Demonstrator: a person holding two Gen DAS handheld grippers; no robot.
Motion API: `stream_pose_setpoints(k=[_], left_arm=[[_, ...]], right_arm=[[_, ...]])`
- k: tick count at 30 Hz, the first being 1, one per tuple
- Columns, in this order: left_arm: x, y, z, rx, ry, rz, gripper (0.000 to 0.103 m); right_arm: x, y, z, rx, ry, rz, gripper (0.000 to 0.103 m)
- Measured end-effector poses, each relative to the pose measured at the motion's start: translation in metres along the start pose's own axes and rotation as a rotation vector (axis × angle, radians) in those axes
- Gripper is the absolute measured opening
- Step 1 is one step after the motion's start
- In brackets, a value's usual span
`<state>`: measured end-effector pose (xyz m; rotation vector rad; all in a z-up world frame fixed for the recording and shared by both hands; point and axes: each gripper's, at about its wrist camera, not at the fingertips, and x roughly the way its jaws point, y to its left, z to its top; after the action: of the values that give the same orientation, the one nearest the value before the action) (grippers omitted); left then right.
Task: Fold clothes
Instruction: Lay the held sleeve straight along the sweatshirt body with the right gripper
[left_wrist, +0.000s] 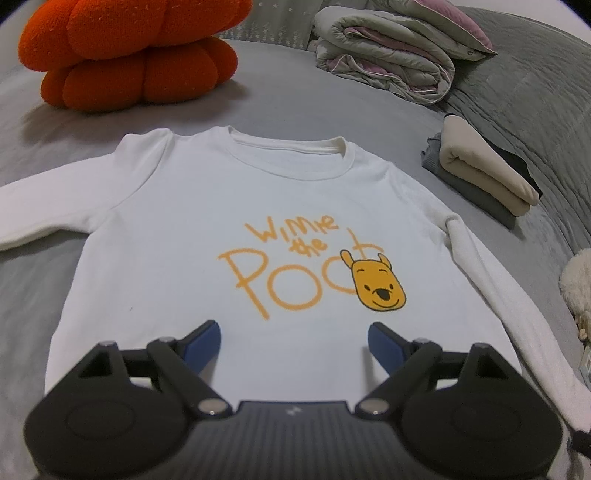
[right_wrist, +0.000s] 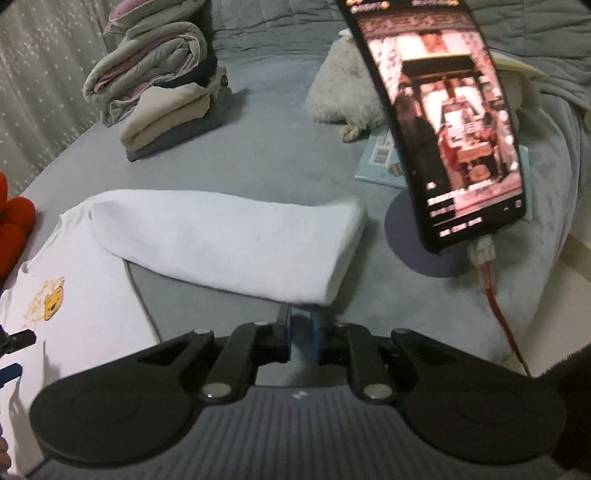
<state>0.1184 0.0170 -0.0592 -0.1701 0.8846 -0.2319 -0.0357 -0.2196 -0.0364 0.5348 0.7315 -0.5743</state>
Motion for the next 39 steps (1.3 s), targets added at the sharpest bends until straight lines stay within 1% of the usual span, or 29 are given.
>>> stream_pose_setpoints(k=[3, 5, 6, 7, 11, 14, 16, 18, 21, 22, 24, 29, 30, 32, 35, 39], left_arm=[[0.0, 0.0, 0.0, -0.002, 0.0, 0.001, 0.088], [0.0, -0.001, 0.0, 0.0, 0.0, 0.002, 0.088], [0.0, -0.001, -0.001, 0.0, 0.0, 0.002, 0.088], [0.0, 0.0, 0.0, -0.001, 0.0, 0.001, 0.088], [-0.001, 0.001, 0.0, -0.012, 0.0, -0.003, 0.088], [-0.001, 0.001, 0.0, -0.011, -0.001, -0.004, 0.088], [-0.001, 0.001, 0.001, -0.012, 0.0, -0.006, 0.088], [-0.001, 0.002, 0.002, -0.021, 0.003, -0.009, 0.088], [0.0, 0.003, 0.005, -0.034, 0.004, -0.013, 0.088], [0.001, 0.003, 0.005, -0.035, 0.004, -0.013, 0.088], [0.001, 0.003, 0.006, -0.036, 0.005, -0.014, 0.088], [0.0, 0.004, 0.006, -0.039, 0.008, -0.02, 0.088], [0.0, 0.004, 0.006, -0.04, 0.009, -0.022, 0.088], [0.0, 0.005, 0.007, -0.042, 0.01, -0.025, 0.088], [0.0, 0.006, 0.007, -0.043, 0.013, -0.028, 0.088], [0.0, 0.007, 0.007, -0.045, 0.014, -0.03, 0.088]], right_arm=[[-0.011, 0.001, 0.009, -0.016, -0.04, 0.001, 0.018], [-0.012, 0.002, 0.015, -0.033, -0.066, -0.009, 0.034], [-0.013, 0.002, 0.018, -0.04, -0.079, -0.015, 0.048], [-0.011, 0.002, 0.021, -0.045, -0.082, -0.019, 0.05], [0.005, 0.008, 0.027, -0.084, -0.078, -0.052, 0.05], [0.02, 0.023, 0.034, -0.183, -0.089, -0.083, 0.05], [0.029, 0.032, 0.043, -0.255, -0.061, -0.094, 0.05], [0.039, 0.04, 0.053, -0.332, -0.011, -0.11, 0.05], [0.052, 0.057, 0.07, -0.513, 0.092, -0.135, 0.05], [0.055, 0.063, 0.074, -0.577, 0.129, -0.136, 0.05], [0.064, 0.076, 0.083, -0.704, 0.234, -0.142, 0.05], [0.093, 0.094, 0.087, -0.906, 0.44, -0.211, 0.049], [0.099, 0.097, 0.087, -0.945, 0.481, -0.225, 0.046], [0.111, 0.104, 0.088, -1.021, 0.562, -0.255, 0.046], [0.124, 0.106, 0.088, -1.062, 0.648, -0.256, 0.046], [0.139, 0.095, 0.096, -1.016, 0.71, -0.223, 0.046]])
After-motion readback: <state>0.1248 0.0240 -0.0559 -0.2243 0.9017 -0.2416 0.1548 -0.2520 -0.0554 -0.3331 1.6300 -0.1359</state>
